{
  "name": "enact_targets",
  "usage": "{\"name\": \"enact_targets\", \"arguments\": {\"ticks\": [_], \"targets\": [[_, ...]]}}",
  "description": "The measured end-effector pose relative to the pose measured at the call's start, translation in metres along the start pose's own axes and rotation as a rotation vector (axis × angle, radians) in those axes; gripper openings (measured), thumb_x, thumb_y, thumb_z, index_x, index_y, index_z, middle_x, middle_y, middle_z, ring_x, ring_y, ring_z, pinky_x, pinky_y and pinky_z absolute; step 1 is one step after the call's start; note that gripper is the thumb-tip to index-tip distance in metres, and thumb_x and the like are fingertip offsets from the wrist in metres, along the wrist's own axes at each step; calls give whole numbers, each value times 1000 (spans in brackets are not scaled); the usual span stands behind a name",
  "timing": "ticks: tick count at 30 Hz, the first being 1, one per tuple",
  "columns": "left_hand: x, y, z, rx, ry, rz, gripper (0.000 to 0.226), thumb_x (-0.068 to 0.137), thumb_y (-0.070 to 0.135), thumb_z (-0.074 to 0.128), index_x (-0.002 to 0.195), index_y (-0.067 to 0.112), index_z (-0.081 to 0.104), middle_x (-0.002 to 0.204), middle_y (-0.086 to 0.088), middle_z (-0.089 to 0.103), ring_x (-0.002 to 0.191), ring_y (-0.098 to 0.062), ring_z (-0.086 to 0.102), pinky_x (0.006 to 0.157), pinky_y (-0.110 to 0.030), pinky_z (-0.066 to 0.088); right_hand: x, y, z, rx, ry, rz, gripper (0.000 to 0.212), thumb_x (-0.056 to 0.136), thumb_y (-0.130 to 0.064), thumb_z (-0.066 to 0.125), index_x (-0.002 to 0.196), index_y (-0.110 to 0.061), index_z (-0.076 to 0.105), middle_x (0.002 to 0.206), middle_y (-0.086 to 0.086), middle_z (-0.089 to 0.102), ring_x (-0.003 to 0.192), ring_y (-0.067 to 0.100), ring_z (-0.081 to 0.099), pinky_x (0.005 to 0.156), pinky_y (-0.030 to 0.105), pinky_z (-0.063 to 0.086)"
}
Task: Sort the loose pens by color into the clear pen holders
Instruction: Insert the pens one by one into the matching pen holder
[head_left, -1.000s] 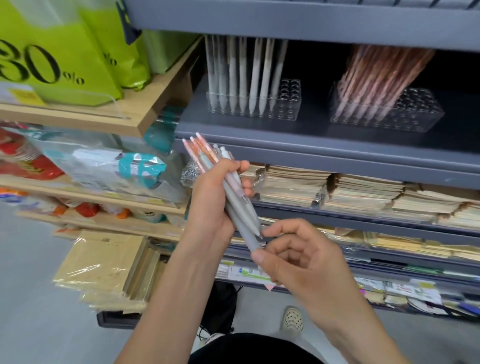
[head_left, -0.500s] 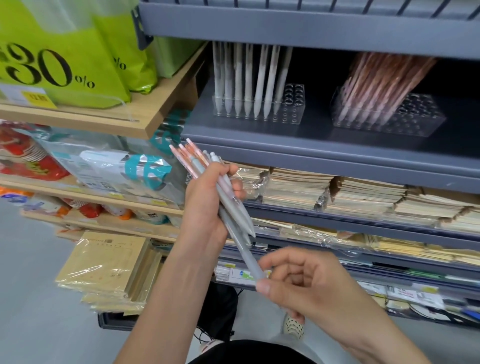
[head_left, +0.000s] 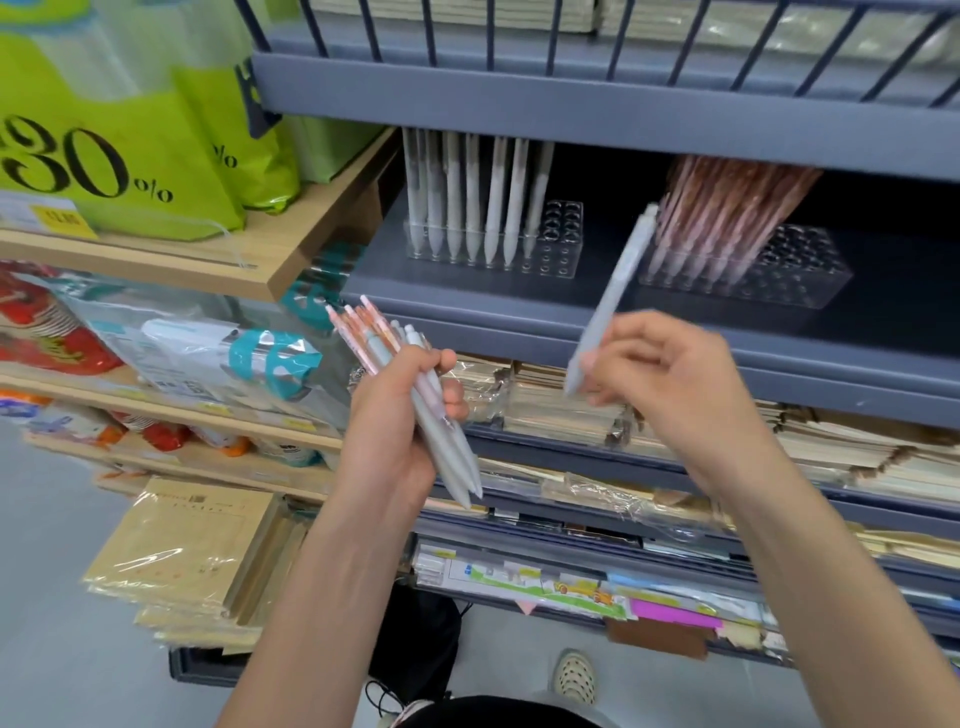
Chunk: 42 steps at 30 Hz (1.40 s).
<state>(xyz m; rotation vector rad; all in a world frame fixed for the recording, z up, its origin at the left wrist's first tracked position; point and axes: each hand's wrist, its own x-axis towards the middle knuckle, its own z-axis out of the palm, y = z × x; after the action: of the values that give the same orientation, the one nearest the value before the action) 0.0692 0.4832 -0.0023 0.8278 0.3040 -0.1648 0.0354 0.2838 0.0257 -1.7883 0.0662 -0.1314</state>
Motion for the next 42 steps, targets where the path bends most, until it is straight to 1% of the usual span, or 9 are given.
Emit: {"name": "enact_targets", "arguments": {"ticks": [5, 10, 13, 15, 21, 28, 34, 39, 42], "targets": [[-4, 5, -6, 20, -2, 50, 13, 89, 1, 54, 80, 9, 57, 68, -2, 58, 45, -9, 46, 41, -19, 42, 56, -6, 5, -81, 72, -56, 9, 83, -9, 70, 88, -16, 67, 76, 5, 74, 70, 19, 74, 74, 39, 62], [-5, 12, -10, 78, 22, 69, 42, 91, 7, 52, 55, 19, 70, 64, -2, 54, 41, -8, 44, 41, -16, 42, 93, -8, 13, -132, 205, -161, 10, 81, -18, 69, 79, -26, 63, 76, -2, 73, 74, 20, 72, 79, 48, 59], [-4, 14, -11, 27, 19, 87, 10, 92, 4, 49, 86, 11, 54, 72, -5, 63, 43, -8, 44, 41, -18, 42, 107, -9, 19, -136, 281, -229, 17, 86, -22, 70, 76, -30, 60, 82, 1, 72, 77, 22, 69, 80, 45, 57], [-3, 15, -12, 8, 8, 95, 12, 92, 1, 48, 91, 13, 46, 73, -6, 62, 44, -8, 43, 41, -18, 41, 115, -10, 23, -133, 304, -250, 21, 88, -20, 69, 75, -32, 58, 80, 0, 69, 71, 19, 66, 74, 44, 57], [2, 15, -12, 31, -16, 78, 10, 92, 0, 50, 86, 7, 50, 68, -5, 59, 44, -9, 46, 41, -18, 42, 137, -10, 25, -260, 369, -253, 10, 88, -20, 67, 82, -27, 62, 74, -18, 64, 69, 8, 64, 72, 42, 58], [10, 11, -15, 69, -43, 49, 30, 90, 0, 59, 63, 8, 69, 68, -6, 60, 45, -9, 49, 42, -19, 44, 146, -13, 27, -587, 353, -235, 12, 84, -30, 67, 91, -22, 71, 77, -14, 66, 81, 9, 66, 71, 18, 42], [11, 7, -12, 104, -95, -16, 19, 90, 8, 64, 72, 9, 70, 71, -5, 65, 46, -9, 50, 42, -18, 44, 148, -24, 34, -717, 284, -150, 11, 85, -35, 68, 87, -25, 68, 97, 0, 74, 97, 26, 67, 88, 37, 55], [9, 8, -11, 163, -141, -7, 8, 93, 4, 58, 98, 5, 52, 72, -6, 67, 45, -11, 50, 40, -20, 42, 144, -25, 29, -686, 290, -146, 16, 85, -35, 69, 94, -22, 70, 88, -7, 71, 94, 18, 68, 86, 27, 51], [8, 8, -13, 225, -201, -8, 15, 92, -1, 51, 106, 4, 47, 77, -7, 69, 43, -12, 48, 40, -21, 41, 131, -25, 27, -512, 370, -215, 6, 85, -33, 67, 80, -28, 66, 69, -18, 63, 74, 7, 63, 72, 23, 49]]}}
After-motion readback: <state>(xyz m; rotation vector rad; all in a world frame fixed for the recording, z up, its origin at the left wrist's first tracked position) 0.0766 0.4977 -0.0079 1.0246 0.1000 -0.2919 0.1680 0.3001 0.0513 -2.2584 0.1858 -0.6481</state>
